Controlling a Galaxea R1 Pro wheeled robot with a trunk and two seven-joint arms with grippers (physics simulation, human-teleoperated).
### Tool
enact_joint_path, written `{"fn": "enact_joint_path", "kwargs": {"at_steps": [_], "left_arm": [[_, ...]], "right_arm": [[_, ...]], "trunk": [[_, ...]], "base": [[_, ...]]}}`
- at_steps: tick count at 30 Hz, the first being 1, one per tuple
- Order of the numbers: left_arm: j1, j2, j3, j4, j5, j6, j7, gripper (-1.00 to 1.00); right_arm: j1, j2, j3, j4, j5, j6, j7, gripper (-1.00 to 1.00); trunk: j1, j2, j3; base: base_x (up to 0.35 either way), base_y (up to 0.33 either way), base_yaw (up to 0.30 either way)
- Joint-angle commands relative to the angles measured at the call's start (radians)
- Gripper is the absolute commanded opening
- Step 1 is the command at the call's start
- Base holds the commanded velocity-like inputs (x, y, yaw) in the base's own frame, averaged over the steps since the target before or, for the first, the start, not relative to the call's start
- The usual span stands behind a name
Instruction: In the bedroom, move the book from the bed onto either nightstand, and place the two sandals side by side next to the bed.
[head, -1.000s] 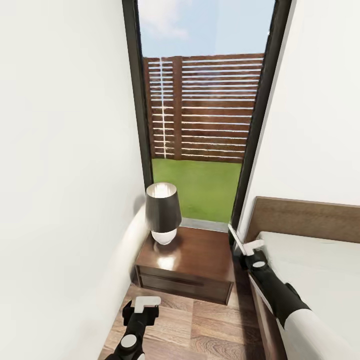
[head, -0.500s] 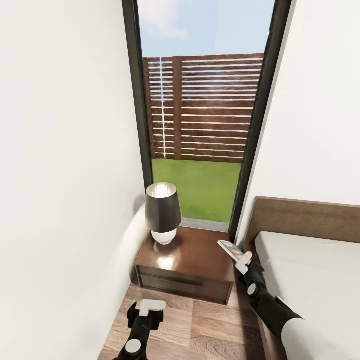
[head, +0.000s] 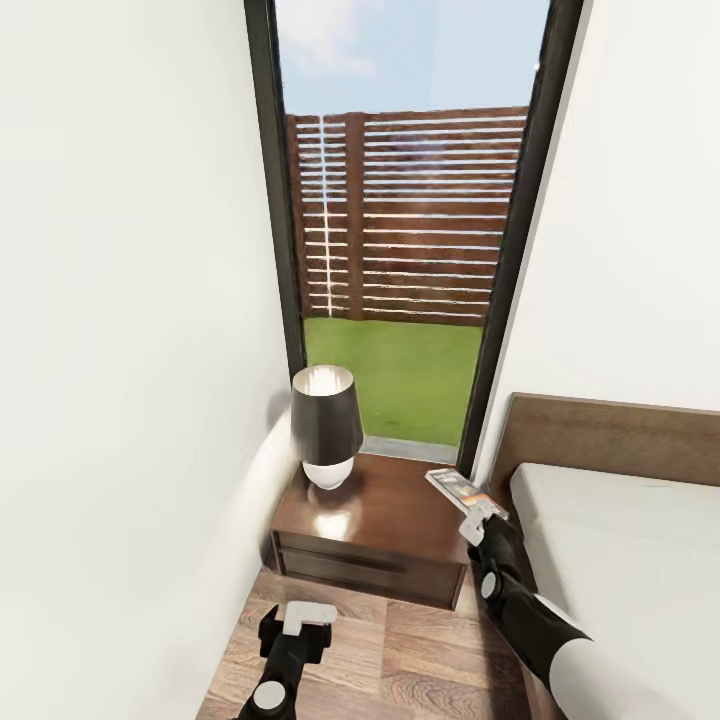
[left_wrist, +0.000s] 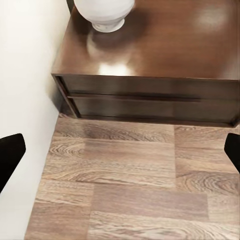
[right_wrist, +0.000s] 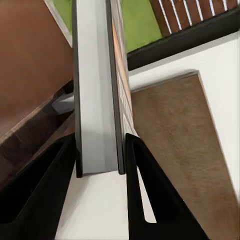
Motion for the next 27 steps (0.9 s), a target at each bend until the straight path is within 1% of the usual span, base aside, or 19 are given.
{"fn": "enact_joint_path", "kwargs": {"at_steps": [1,4,10,17,23,25,27], "left_arm": [[-0.001,0.001,-0.008,-0.001,0.008,0.002,0.008,1.0],[-0.001,0.001,-0.009,-0.001,0.009,0.004,0.008,1.0],[-0.001,-0.002,-0.011,-0.001,0.011,0.008,0.006,1.0],[-0.001,-0.02,-0.011,0.008,0.01,0.009,0.005,1.0],[-0.001,-0.031,-0.011,0.016,0.009,0.009,0.004,1.0],[-0.001,-0.033,-0.011,0.017,0.008,0.009,0.003,1.0],[-0.001,-0.034,-0.011,0.018,0.007,0.007,0.004,1.0]], "right_arm": [[0.002,-0.001,0.013,0.0,0.012,-0.013,-0.009,-1.0],[0.003,0.0,0.014,0.0,0.012,-0.022,-0.007,-1.0],[0.003,0.0,0.014,0.001,0.013,-0.032,0.0,-1.0],[0.003,0.0,0.016,0.008,0.013,-0.033,0.009,-1.0],[0.003,0.0,0.016,0.017,0.014,-0.034,0.014,-1.0],[0.003,0.0,0.016,0.019,0.014,-0.034,0.024,-1.0],[0.003,0.001,0.016,0.019,0.014,-0.035,0.049,-1.0]], "trunk": [[0.0,-0.001,-0.001],[0.0,-0.001,-0.001],[0.0,-0.001,-0.001],[0.0,-0.001,-0.001],[0.0,-0.001,-0.001],[0.0,-0.001,-0.001],[0.0,-0.001,-0.001]], "base": [[0.015,0.0,0.0],[0.093,0.0,0.0],[0.279,0.0,0.0],[0.315,0.0,0.0],[0.321,0.0,0.0],[0.307,0.0,0.0],[0.155,0.0,0.0]]}}
